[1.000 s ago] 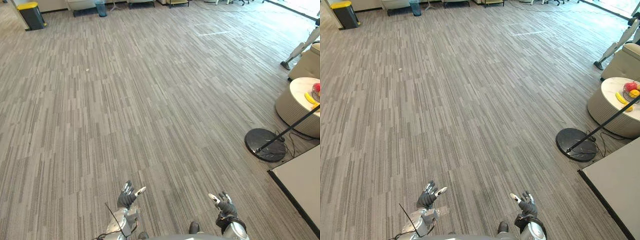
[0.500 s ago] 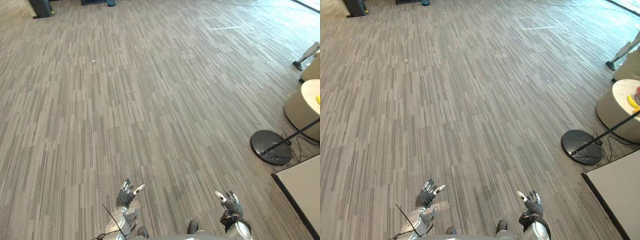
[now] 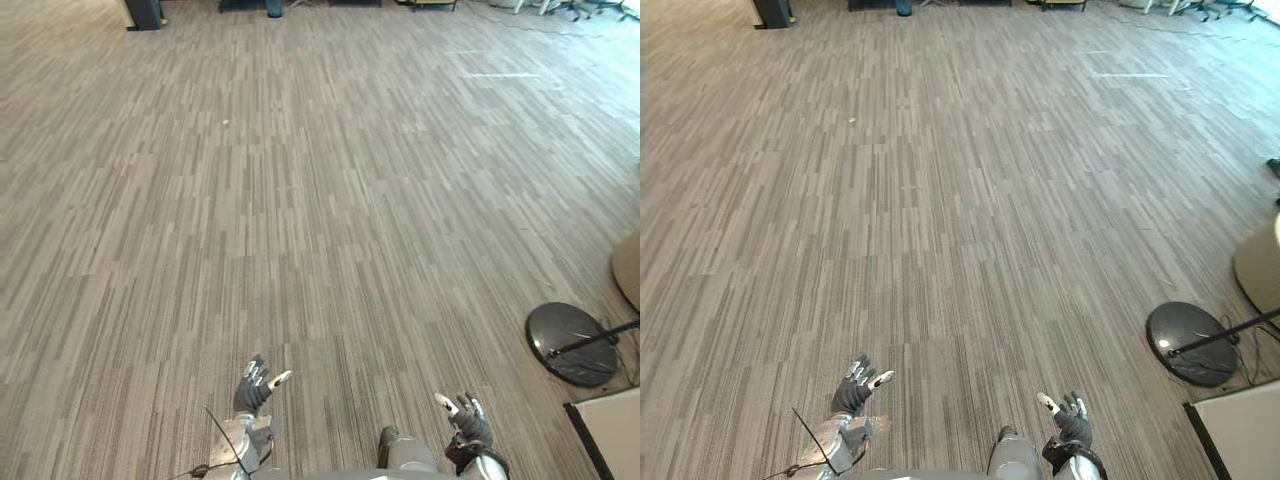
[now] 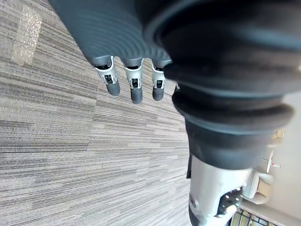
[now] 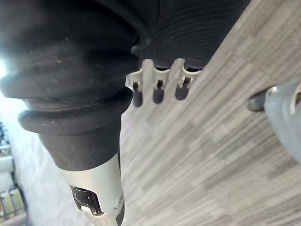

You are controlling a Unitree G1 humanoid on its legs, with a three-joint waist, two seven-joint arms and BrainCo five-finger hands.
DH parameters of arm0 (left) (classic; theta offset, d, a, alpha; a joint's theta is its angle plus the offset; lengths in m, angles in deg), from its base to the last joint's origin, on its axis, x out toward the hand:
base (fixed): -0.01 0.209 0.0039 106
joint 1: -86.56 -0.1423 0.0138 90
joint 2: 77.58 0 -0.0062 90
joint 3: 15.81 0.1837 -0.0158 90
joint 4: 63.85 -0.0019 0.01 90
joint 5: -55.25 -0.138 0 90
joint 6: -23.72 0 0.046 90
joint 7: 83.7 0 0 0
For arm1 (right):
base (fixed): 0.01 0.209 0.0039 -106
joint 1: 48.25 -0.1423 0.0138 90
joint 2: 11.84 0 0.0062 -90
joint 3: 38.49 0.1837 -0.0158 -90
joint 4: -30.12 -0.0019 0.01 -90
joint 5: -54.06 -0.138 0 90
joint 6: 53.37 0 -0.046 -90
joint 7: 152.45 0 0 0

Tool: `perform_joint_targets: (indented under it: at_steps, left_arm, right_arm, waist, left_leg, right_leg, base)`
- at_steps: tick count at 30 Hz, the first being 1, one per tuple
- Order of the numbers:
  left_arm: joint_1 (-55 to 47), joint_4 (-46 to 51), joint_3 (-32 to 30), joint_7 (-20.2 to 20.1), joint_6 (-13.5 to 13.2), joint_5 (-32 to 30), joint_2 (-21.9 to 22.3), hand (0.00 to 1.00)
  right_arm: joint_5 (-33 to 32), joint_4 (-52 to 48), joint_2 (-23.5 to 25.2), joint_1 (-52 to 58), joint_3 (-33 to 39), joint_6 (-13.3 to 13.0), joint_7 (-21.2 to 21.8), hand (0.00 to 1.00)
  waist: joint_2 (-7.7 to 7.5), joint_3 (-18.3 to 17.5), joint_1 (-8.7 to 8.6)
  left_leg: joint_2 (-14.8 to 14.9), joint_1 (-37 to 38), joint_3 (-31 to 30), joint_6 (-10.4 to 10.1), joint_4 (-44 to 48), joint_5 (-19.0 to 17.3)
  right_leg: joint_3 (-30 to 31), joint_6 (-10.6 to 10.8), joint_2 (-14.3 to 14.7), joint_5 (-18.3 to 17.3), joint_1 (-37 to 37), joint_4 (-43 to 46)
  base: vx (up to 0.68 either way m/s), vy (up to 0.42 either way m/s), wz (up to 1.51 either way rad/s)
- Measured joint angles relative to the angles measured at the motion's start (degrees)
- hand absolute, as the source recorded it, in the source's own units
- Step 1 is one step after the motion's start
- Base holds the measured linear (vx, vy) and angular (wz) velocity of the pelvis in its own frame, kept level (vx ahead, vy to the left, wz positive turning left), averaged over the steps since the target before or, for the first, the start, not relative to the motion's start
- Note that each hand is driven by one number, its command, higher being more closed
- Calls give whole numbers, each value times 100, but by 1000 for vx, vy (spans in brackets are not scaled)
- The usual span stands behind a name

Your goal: Organize washtable

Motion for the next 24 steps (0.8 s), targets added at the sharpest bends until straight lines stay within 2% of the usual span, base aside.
perform_joint_targets:
  at_steps: [1,3,5,6,7,10,12,15,17,20,24]
  left_arm:
    - [11,5,2,-1,-2,0,53,0]
    - [20,5,-5,-1,-3,1,61,0]
    - [91,3,-5,-1,-1,1,64,0]
    - [85,-6,1,-2,2,3,79,0]
    - [54,-25,2,0,11,5,41,0]
    - [-11,-19,0,-16,13,3,-171,0]
    - [-80,-21,-3,-20,13,2,-223,0]
    - [-140,-36,-5,-21,12,-1,-230,0]
    - [-141,-134,-7,-21,9,-3,-226,0]
    - [-151,-263,0,-29,10,-9,-156,0]
    - [-177,-421,-6,-24,10,-9,-159,0]
  right_arm:
    - [-1,-64,-34,-11,26,-3,-3,0]
    - [-4,-114,-75,-80,164,-4,-27,0]
    - [-47,-119,-78,-154,307,-8,-38,0]
    - [-67,-128,-107,-169,313,-14,-36,0]
    - [-114,-93,-88,-149,340,-3,-38,0]
    - [-146,-24,226,-113,266,2,-20,0]
    - [-135,119,267,-97,245,7,-22,0]
    - [-68,313,271,-92,239,18,-35,0]
    - [34,388,269,-87,207,20,-33,0]
    - [161,435,262,-107,185,20,-32,0]
    - [372,465,157,-103,13,19,-35,0]
  waist:
    - [29,-14,48]
    - [39,-11,30]
    - [37,-12,45]
    - [139,-67,38]
    - [143,-136,29]
    - [-82,-207,59]
    - [-65,-219,54]
    - [80,-266,38]
    - [166,-302,35]
    - [172,-301,35]
    - [100,-301,38]
  left_leg:
    - [51,-32,207,-12,43,-31]
    - [22,-36,612,11,-352,-53]
    - [-229,-17,582,16,-1292,1]
    - [-409,34,537,182,-2048,475]
    - [-489,182,596,223,-2372,417]
    - [-712,384,765,249,-2753,465]
    - [-831,619,892,263,-2940,487]
    - [-891,715,940,285,-3108,545]
    - [-896,792,962,244,-3422,751]
    - [-848,837,1006,225,-3563,828]
    - [-839,860,1078,224,-3567,828]
  right_leg:
    - [-70,-60,8,41,169,-194]
    - [-159,-60,-5,45,333,-358]
    - [-177,-47,-24,53,365,-390]
    - [-189,-13,40,64,344,-411]
    - [-162,78,87,99,371,-514]
    - [-66,212,-43,186,405,-713]
    - [32,241,-112,204,507,-798]
    - [73,292,-131,238,551,-854]
    - [111,297,-64,243,474,-876]
    - [168,282,20,264,425,-873]
    - [269,294,35,289,354,-879]
  base:
    - [131,-89,11]
    - [141,-30,20]
    - [116,57,15]
    - [134,118,9]
    - [140,107,7]
    - [106,103,-12]
    - [57,94,-23]
    - [16,36,-8]
    - [-40,-23,-7]
    - [-48,-27,-11]
    - [-51,-4,-11]
